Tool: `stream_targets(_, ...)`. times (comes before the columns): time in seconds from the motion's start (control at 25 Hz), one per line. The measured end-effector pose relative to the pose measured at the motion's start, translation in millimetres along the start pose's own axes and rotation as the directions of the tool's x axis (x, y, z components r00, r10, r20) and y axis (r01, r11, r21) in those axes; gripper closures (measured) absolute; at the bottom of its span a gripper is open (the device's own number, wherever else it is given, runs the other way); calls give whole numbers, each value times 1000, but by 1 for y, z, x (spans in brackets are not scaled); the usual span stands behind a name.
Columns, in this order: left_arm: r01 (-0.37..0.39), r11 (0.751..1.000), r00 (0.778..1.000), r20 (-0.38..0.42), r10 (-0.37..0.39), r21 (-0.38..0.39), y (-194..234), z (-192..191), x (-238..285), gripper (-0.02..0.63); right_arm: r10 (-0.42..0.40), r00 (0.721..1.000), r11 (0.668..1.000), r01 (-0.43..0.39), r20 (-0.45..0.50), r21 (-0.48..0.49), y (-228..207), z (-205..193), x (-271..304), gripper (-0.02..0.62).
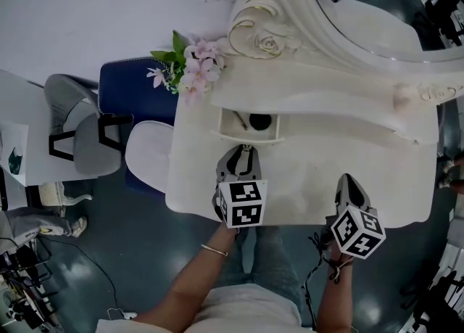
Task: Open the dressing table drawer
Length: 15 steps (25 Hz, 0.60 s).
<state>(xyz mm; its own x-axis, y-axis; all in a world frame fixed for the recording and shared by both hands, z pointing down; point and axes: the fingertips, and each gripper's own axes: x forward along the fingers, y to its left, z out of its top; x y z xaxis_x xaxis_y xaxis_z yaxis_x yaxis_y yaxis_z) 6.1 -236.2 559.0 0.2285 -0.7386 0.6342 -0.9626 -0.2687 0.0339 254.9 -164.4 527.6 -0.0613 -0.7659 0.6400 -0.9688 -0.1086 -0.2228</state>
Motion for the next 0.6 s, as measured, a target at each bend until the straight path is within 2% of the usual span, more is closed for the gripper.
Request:
stream_targets(0.32, 13, 1000, 1000, 4, -13, -11, 0, 1, -2, 500, 5, 1000, 1000, -5, 1, -12, 7, 9, 4, 589)
stream_targets(0.6, 65, 997, 998, 1, -65, -32, -4, 2, -9, 491, 29, 1000, 999, -30, -6, -29, 22, 13, 11, 589)
